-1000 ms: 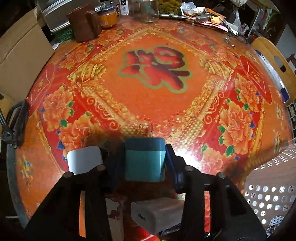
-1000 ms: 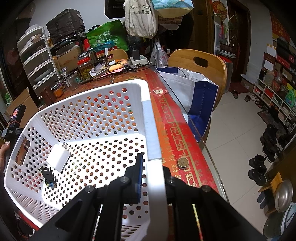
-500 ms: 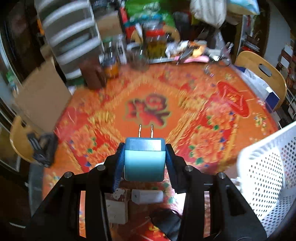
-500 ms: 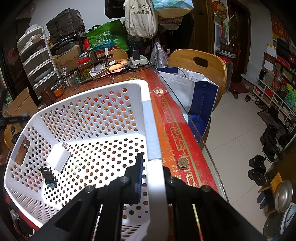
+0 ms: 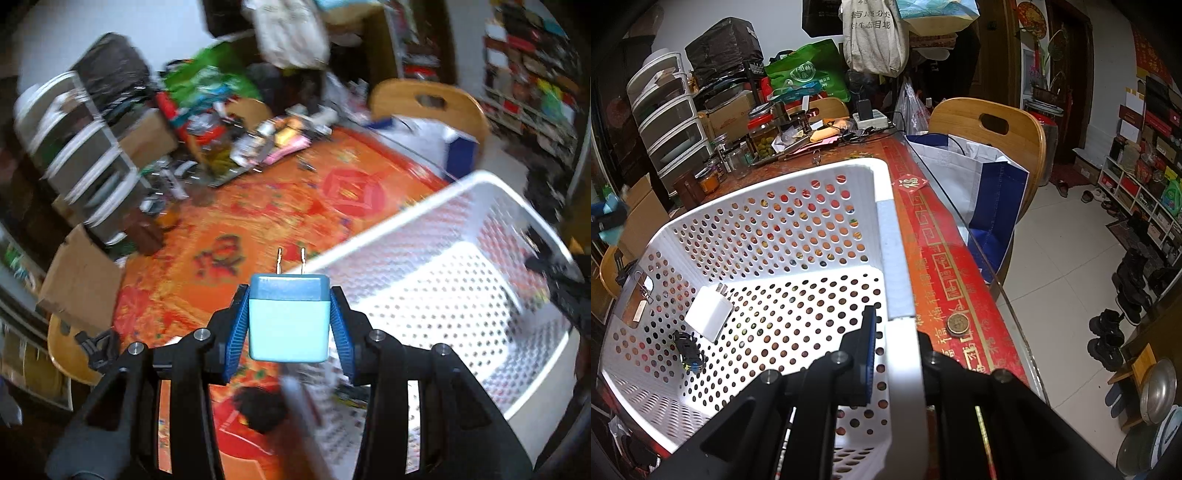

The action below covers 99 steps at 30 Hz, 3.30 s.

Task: Organize rigid objects
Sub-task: 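Lift the teal charger and carry it into the basket with the left tool, then open the left tool to drop the teal charger and withdraw, then grasp the white square charger on the table with the left tool, then carry the white square charger into the basket and open the left tool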

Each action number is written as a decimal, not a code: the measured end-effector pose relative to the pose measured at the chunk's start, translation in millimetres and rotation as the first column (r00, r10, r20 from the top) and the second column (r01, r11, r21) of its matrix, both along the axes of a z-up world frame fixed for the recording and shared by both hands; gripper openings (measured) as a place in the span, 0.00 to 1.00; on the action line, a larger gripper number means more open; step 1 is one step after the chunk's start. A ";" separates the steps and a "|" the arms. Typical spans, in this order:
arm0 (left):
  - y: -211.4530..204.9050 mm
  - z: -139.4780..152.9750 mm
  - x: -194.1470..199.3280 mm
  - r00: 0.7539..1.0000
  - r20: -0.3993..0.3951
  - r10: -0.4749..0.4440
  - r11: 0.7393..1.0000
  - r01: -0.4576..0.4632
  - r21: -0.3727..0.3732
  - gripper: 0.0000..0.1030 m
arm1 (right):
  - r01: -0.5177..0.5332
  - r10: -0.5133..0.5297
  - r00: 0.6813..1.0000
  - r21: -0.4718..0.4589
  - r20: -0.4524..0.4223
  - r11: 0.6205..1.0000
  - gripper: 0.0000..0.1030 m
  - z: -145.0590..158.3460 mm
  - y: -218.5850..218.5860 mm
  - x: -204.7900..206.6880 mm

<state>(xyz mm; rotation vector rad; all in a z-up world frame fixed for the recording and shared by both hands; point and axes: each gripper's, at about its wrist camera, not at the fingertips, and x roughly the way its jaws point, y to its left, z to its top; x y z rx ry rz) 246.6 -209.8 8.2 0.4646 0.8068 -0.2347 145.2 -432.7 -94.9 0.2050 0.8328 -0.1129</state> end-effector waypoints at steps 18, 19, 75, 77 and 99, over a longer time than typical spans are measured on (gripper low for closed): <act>-90.6 -123.7 -17.8 0.918 -0.356 -0.177 0.914 0.288 0.287 0.39 | -0.007 0.007 1.000 0.012 0.006 1.000 0.08 -1.4 -0.7 -2.0; -90.2 -126.8 -16.1 0.912 -0.370 -0.174 0.913 0.290 0.286 0.39 | -0.007 0.007 1.000 0.012 0.006 1.000 0.08 -1.2 -1.2 -1.8; 260.0 -178.2 138.7 0.841 -0.209 0.499 0.828 -0.534 -0.170 0.42 | 0.017 -0.018 1.000 -0.034 -0.020 0.999 0.08 0.2 1.1 1.9; 260.9 -175.3 135.0 0.840 -0.182 0.510 0.826 -0.538 -0.167 0.42 | 0.017 -0.018 1.000 -0.033 -0.019 0.999 0.08 0.2 1.3 1.8; 251.8 -107.6 89.9 0.800 0.139 0.583 0.811 -0.567 -0.143 0.42 | 0.004 -0.005 1.000 -0.044 -0.027 0.999 0.08 0.2 2.1 2.0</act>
